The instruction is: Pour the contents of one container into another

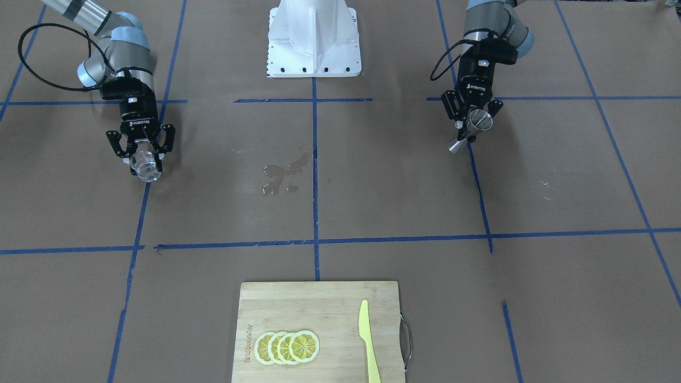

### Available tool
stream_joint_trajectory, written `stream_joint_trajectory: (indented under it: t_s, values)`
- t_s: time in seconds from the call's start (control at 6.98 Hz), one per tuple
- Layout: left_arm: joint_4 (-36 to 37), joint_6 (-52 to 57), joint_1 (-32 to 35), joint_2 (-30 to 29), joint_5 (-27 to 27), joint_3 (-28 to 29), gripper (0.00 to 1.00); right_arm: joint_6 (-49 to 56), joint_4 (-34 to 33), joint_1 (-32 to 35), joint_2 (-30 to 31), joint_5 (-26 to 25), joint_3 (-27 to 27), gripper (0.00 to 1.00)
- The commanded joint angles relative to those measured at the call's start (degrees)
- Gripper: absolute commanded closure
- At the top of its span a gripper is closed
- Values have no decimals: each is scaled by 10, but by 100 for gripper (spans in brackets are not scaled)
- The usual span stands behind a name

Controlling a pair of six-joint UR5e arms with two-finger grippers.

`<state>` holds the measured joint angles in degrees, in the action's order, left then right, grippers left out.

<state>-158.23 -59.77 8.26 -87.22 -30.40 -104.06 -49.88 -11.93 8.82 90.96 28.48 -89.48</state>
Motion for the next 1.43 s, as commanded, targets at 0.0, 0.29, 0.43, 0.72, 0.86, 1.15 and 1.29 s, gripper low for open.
stream_joint_trajectory:
  t_s: [0.0,0.29,0.43,0.72,0.86,1.15,1.29]
  values:
    - [-1,0,-1,-3,-1,0,100,52,-5,11,-46,44,-28,78]
    - [1,1,-3,-16,-4,2,100,84,-9,11,-92,79,-33,79]
    - [2,1,-4,-43,-9,10,100,92,-44,11,-130,84,-46,79]
    - [5,2,-8,-84,-38,35,100,92,-136,8,-173,114,-85,79]
    - [7,3,-8,-112,-67,40,100,93,-184,8,-189,126,-103,78]
    - [9,131,3,-142,-113,44,100,101,-211,7,-190,145,-119,78]
    - [11,201,14,-174,-118,61,100,106,-226,7,-190,145,-130,78]
